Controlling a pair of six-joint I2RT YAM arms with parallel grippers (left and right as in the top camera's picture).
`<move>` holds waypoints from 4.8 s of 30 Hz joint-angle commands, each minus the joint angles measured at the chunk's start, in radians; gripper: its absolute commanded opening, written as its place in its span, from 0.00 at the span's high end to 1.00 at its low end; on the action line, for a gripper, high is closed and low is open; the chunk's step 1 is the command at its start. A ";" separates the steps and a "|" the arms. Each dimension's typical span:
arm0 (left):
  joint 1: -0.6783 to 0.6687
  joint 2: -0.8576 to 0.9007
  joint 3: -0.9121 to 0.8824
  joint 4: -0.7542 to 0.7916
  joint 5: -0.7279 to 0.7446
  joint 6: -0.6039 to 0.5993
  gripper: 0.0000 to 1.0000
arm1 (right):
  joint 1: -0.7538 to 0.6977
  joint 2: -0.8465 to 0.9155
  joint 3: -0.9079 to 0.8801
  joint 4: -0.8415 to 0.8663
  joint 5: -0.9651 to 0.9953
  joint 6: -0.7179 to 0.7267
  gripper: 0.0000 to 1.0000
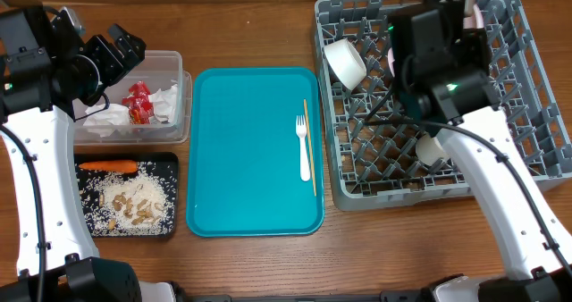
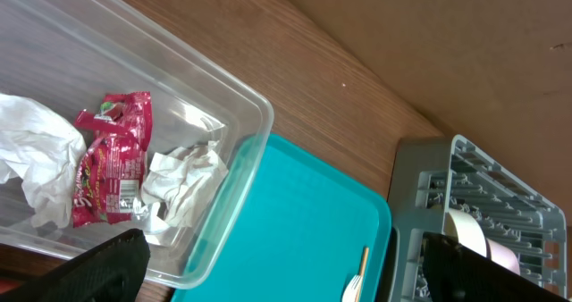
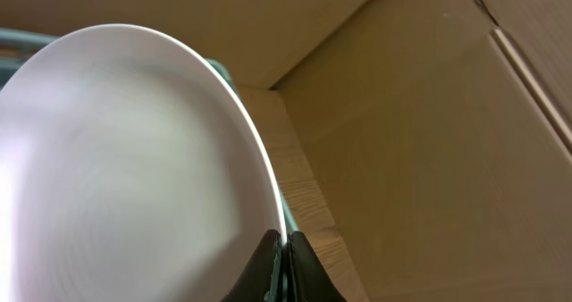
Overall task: Sort waste into correct bins and load items into the dishwasher
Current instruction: 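Lower the white plate into the rack's left side with the right gripper, then release the white plate and move the right gripper back over the tray, then lower the right gripper onto the white fork and close on its handle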
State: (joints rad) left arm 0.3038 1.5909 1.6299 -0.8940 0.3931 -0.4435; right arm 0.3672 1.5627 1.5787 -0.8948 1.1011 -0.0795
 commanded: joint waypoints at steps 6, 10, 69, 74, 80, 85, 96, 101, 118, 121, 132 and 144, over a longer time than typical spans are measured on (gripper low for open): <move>0.003 -0.020 0.021 0.001 0.015 -0.009 0.00 | 0.047 -0.001 -0.143 0.061 0.106 -0.002 0.96; 0.003 -0.020 0.021 0.001 0.015 -0.009 0.00 | 0.049 -0.001 -0.177 0.090 0.105 -0.007 0.96; 0.003 -0.020 0.021 0.000 0.015 -0.009 0.00 | 0.065 -0.001 -0.364 0.446 -0.032 -0.341 0.46; 0.003 -0.020 0.022 0.000 0.015 -0.009 0.00 | 0.066 -0.001 -0.360 0.496 0.055 -0.334 0.34; 0.003 -0.020 0.022 0.000 0.015 -0.009 0.00 | 0.072 -0.032 -0.359 0.547 0.123 -0.214 0.19; 0.003 -0.020 0.022 0.001 0.015 -0.009 0.00 | 0.114 -0.100 -0.359 0.539 0.009 -0.142 0.16; 0.003 -0.020 0.021 0.000 0.015 -0.009 0.00 | 0.174 -0.294 -0.359 0.364 -0.805 0.230 0.11; 0.003 -0.020 0.022 0.001 0.015 -0.009 0.00 | 0.175 -0.279 -0.363 0.352 -1.209 0.359 0.13; 0.003 -0.020 0.022 0.001 0.015 -0.009 0.00 | 0.257 0.019 -0.365 0.316 -1.518 0.376 0.49; 0.003 -0.020 0.021 0.000 0.015 -0.009 0.00 | 0.308 0.082 -0.365 0.316 -1.374 0.376 0.49; 0.003 -0.020 0.021 0.001 0.015 -0.009 0.00 | 0.406 0.240 -0.365 0.322 -0.968 0.478 0.65; 0.003 -0.020 0.021 0.000 0.015 -0.009 0.00 | 0.397 0.264 -0.365 0.357 -0.847 0.552 0.63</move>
State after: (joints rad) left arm 0.3035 1.5909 1.6299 -0.8944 0.3931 -0.4435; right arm 0.7719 1.8198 1.2186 -0.5480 0.2085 0.4484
